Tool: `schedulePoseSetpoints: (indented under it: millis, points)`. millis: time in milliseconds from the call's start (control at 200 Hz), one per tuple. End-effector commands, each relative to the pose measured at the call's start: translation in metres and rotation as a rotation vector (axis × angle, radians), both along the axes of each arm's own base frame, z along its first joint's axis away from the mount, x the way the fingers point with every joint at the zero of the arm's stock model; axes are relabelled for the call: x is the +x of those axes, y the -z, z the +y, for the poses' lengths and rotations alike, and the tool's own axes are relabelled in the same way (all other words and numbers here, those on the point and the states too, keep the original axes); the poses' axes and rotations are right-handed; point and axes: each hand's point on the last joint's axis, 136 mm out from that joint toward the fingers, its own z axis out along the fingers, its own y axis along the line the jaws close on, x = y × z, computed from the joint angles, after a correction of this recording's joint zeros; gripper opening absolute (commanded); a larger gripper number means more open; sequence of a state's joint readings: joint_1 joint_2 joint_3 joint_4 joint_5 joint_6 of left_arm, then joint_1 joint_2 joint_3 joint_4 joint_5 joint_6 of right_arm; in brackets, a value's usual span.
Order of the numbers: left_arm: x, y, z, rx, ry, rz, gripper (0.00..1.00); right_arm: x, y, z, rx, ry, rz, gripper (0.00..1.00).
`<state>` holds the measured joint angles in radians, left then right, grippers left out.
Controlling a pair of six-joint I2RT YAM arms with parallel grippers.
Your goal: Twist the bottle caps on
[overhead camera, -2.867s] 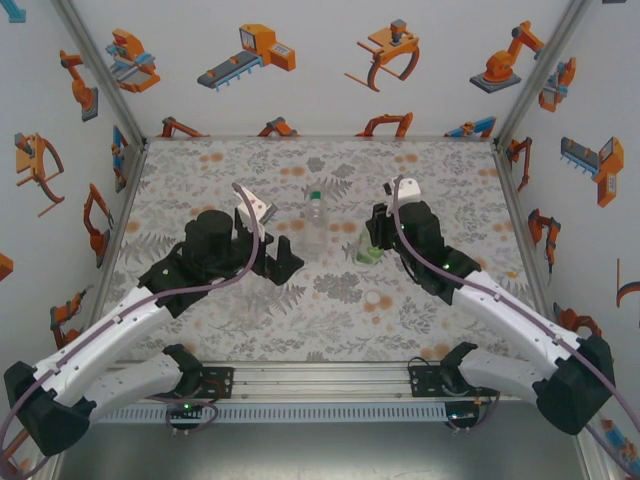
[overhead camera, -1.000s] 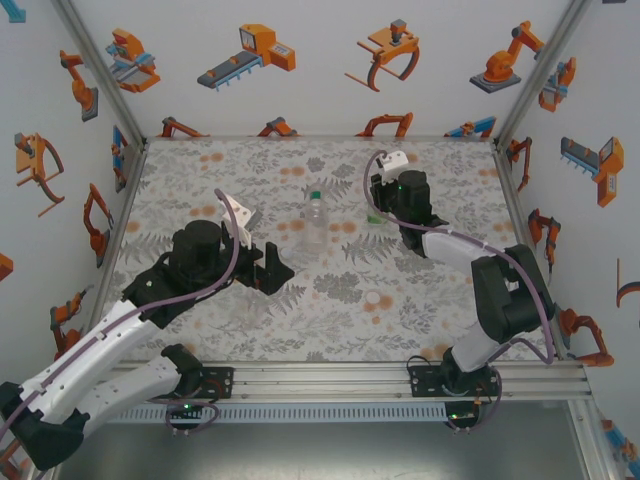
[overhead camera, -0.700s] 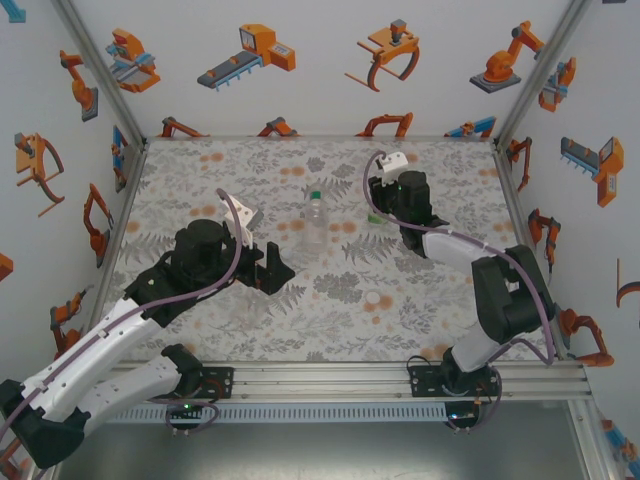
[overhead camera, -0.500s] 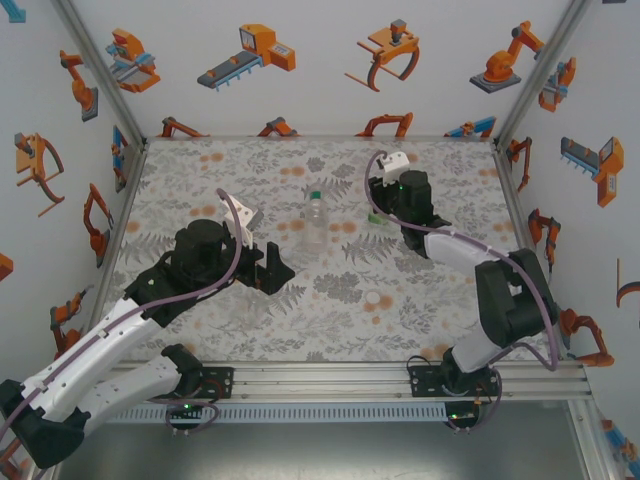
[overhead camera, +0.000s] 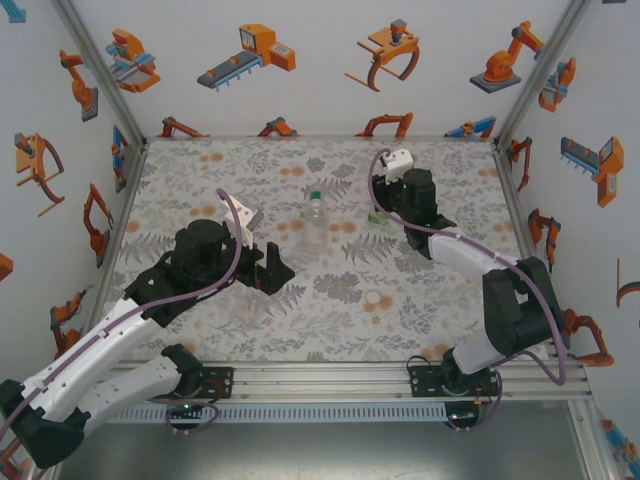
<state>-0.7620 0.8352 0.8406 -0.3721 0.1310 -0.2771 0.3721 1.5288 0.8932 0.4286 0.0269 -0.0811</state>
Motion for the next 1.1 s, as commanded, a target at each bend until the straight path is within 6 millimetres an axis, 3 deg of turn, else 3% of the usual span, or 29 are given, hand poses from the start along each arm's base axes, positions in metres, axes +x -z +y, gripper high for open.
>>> schedulePoseSetpoints:
  millis: [0,385,556,851,1096]
  points:
    - [0.000,-0.015,0.000,-0.023,0.005,-0.027,0.97,0.000,-0.040,-0.002,0.012,0.000,-0.072,0.55]
    - [0.017,-0.001,0.018,0.033,-0.143,-0.004,0.97,-0.028,-0.095,0.004,0.067,-0.075,-0.057,0.55]
    - [0.023,0.009,0.021,0.049,-0.182,0.021,0.97,-0.046,-0.106,0.014,0.100,-0.116,-0.013,0.54]
    - [0.028,0.023,0.019,0.062,-0.214,0.077,0.97,-0.075,-0.097,0.065,0.137,-0.202,0.103,0.54]
    - [0.028,0.036,0.026,0.063,-0.265,0.116,0.97,-0.073,-0.061,0.104,0.136,-0.165,0.280,0.51]
